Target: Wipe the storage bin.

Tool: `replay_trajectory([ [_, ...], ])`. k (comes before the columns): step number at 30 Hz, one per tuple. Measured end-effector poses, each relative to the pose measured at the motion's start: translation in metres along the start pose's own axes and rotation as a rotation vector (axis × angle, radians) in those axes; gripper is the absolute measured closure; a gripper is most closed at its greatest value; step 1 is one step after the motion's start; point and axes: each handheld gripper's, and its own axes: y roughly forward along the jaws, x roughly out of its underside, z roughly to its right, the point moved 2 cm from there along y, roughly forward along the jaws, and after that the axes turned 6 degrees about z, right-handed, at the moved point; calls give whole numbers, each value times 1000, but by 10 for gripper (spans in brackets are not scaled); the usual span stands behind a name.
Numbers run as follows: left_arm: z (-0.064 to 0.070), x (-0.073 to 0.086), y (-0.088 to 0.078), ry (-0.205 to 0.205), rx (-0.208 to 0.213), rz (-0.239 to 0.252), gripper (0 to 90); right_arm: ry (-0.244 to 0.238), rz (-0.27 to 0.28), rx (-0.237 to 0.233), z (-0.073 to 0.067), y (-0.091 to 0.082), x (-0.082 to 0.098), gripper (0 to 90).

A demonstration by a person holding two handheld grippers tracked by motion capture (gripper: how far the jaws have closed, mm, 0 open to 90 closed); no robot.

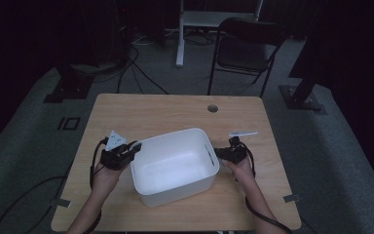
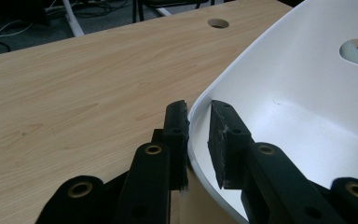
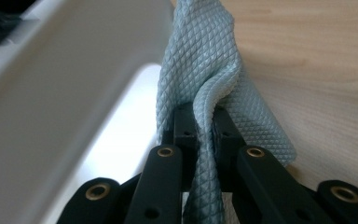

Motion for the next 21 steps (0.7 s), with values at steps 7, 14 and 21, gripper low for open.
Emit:
replay_trajectory([
  [7, 0, 0, 0, 4, 2, -1, 776, 23, -45, 19, 10, 10, 10, 839],
  [14, -1, 0, 0, 7, 8, -3, 776, 11, 54, -12, 1, 1, -11, 838],
  [21, 0, 0, 1, 6, 7, -2, 776, 1, 30, 13, 2, 8, -14, 841],
])
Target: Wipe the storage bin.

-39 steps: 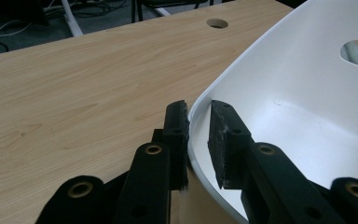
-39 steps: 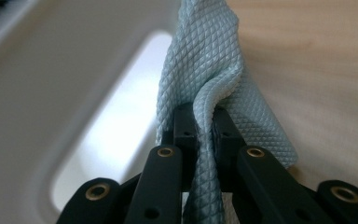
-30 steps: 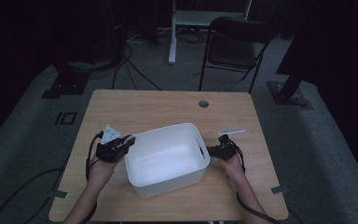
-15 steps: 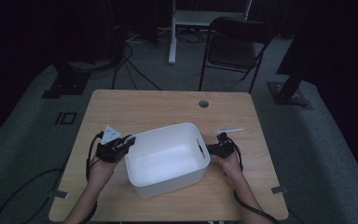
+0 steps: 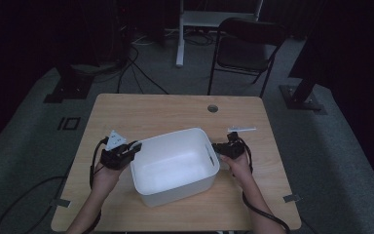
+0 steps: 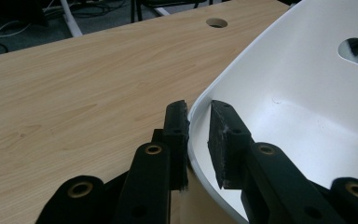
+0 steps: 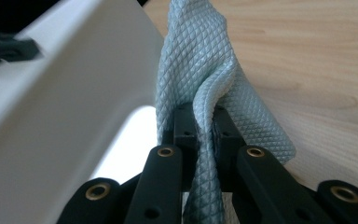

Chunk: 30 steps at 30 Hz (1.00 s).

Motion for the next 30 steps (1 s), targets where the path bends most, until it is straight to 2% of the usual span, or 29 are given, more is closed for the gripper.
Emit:
replay_trajectory([
  [7, 0, 0, 0, -2, -4, 3, 776, 26, -56, 26, 13, 15, 14, 841],
  [14, 0, 0, 0, -5, 0, 6, 776, 36, -103, 60, 20, 24, 22, 840],
  [18, -1, 0, 0, -11, 5, 4, 775, 26, -90, 71, 18, 22, 20, 839],
  [23, -1, 1, 0, -13, 16, 7, 769, 7, -23, 75, 13, 6, 10, 838],
  [25, -3, 1, 1, -24, 47, -3, 686, 2, -1, 79, 11, -3, 6, 838],
  [26, -4, 1, 0, -37, 67, 7, 654, 1, 8, 81, 11, -6, 6, 838],
  [27, -4, 1, 0, -37, 67, 7, 614, 1, 8, 81, 11, -6, 6, 838],
  [30, -7, -3, -4, -59, 98, 47, 588, -5, 33, 87, 9, -19, 5, 837],
])
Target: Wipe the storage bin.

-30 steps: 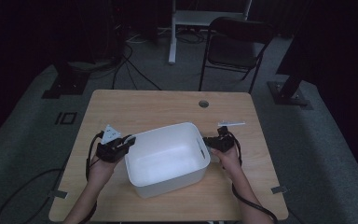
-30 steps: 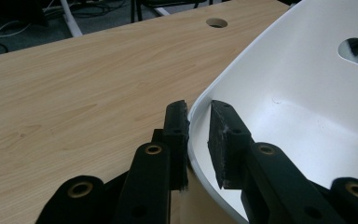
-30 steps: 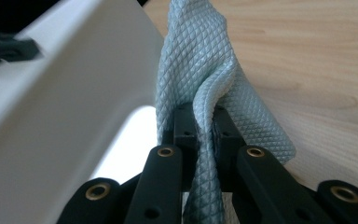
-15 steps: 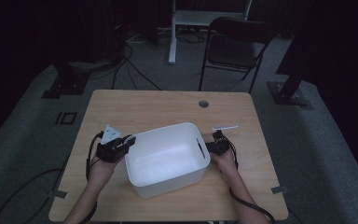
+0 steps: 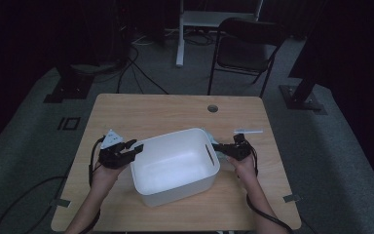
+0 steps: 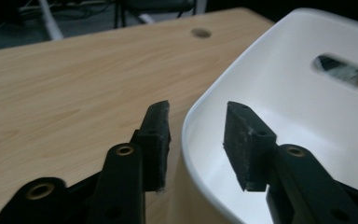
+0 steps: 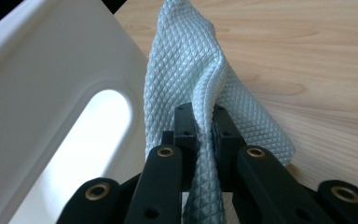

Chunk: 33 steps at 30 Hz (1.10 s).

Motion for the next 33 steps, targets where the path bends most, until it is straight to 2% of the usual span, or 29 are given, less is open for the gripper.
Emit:
replay_trajectory([
  [3, -2, -4, -1, 8, 8, -9, 507, 5, 23, 5, 1, -12, 1, 837],
  [6, -6, -3, 0, -13, 37, -4, 458, -2, 36, 8, -1, -22, 3, 837],
  [9, -8, -1, 2, 0, 53, -3, 458, 3, 50, 6, -3, -31, 6, 837],
  [13, -10, -1, 3, 11, 94, 8, 505, -1, 58, 14, -6, -43, 10, 836],
  [14, -10, -1, 3, 14, 110, 7, 545, -1, 60, 16, -6, -46, 11, 836],
  [17, -8, -1, 7, 38, 120, -15, 606, -2, 63, 22, -7, -52, 14, 836],
  [20, -6, 0, 10, 51, 102, -25, 637, 3, 67, 22, -7, -56, 17, 836],
  [26, -10, 1, 10, 26, 81, -35, 771, 18, 68, 28, -4, -60, 24, 836],
  [28, -10, 2, 10, 23, 77, -35, 774, 29, 75, 22, -3, -61, 26, 836],
  [33, -6, 2, 9, 50, 53, -33, 787, 41, 77, 22, -1, -62, 30, 835],
])
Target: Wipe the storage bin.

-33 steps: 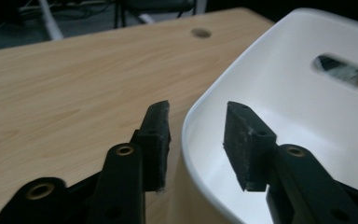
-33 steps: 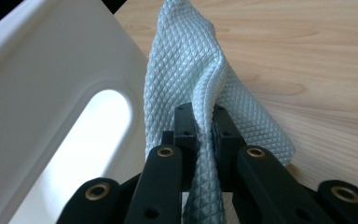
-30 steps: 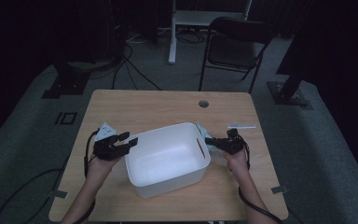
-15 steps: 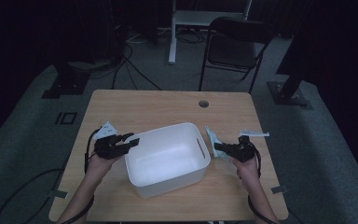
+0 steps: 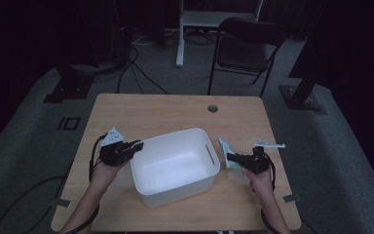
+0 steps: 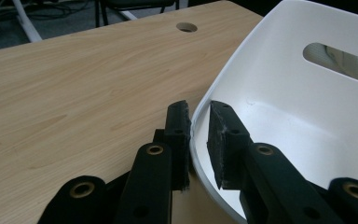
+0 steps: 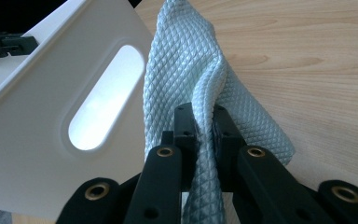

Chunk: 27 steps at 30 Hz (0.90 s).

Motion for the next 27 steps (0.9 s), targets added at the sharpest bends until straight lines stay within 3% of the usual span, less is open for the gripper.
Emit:
replay_trajectory([
  [4, 2, 1, -2, 16, -16, 0, 795, 5, 6, 2, 1, -2, 1, 835],
  [16, 11, 5, -9, -17, -92, 21, 801, 30, 22, -1, 5, -6, 3, 835],
  [22, 13, 6, -11, -16, -91, 19, 798, 33, 21, -4, 5, -6, 4, 835],
  [26, 11, 5, -11, -12, -68, 12, 790, 32, 22, -5, 5, -6, 4, 835],
  [27, 8, 4, -10, -14, -42, 14, 710, 32, 22, -7, 5, -6, 4, 835],
])
